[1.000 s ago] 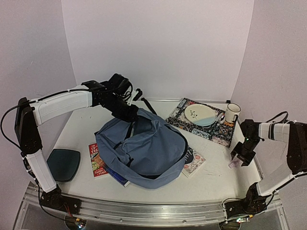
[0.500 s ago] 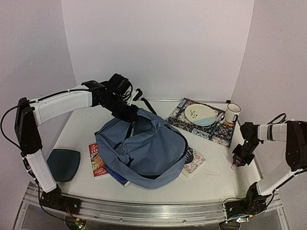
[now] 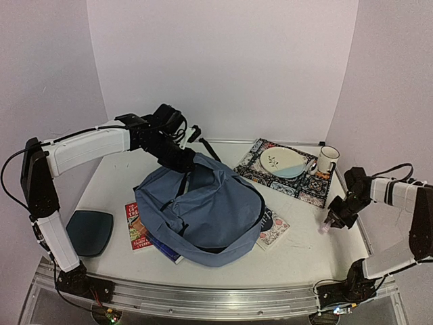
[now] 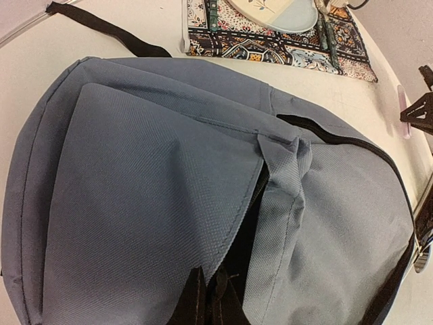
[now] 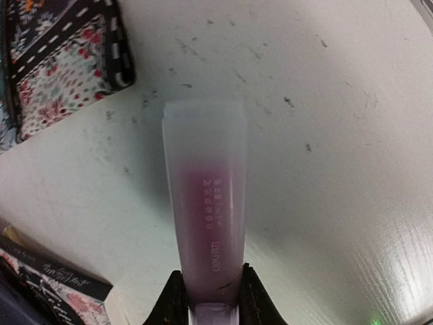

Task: Pack the student bag
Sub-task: Pick up the pencil case from the corner of the board, then place the pencil case in the lower front pocket of the bag.

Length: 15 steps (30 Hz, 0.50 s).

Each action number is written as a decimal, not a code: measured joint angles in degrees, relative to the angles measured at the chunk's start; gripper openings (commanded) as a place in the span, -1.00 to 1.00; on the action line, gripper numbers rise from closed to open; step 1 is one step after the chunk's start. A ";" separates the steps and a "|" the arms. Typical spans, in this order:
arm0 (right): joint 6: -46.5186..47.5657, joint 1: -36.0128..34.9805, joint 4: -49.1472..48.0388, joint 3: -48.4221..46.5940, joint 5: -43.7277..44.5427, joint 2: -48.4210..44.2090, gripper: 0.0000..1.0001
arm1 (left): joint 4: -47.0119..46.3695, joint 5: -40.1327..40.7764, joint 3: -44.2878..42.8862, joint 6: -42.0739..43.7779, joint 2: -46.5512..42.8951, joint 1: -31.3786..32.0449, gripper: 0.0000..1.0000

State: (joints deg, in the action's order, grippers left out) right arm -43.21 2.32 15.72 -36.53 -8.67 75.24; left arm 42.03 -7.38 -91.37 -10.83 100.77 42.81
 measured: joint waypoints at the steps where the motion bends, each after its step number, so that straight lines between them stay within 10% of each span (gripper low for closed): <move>1: 0.13 -0.26 0.37 -0.25 -1.06 -1.11 -1.00 | 0.01 -0.01 0.00 0.00 0.00 0.00 -1.00; 15: 0.78 -23.01 4.39 -20.84 -11.35 -1.77 -1.00 | -0.01 -0.54 -0.13 -0.07 0.25 0.00 -1.00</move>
State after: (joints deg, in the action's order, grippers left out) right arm -42.43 -20.69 20.11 -57.37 -20.02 73.47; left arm 42.02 -7.91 -91.50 -10.90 101.02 42.81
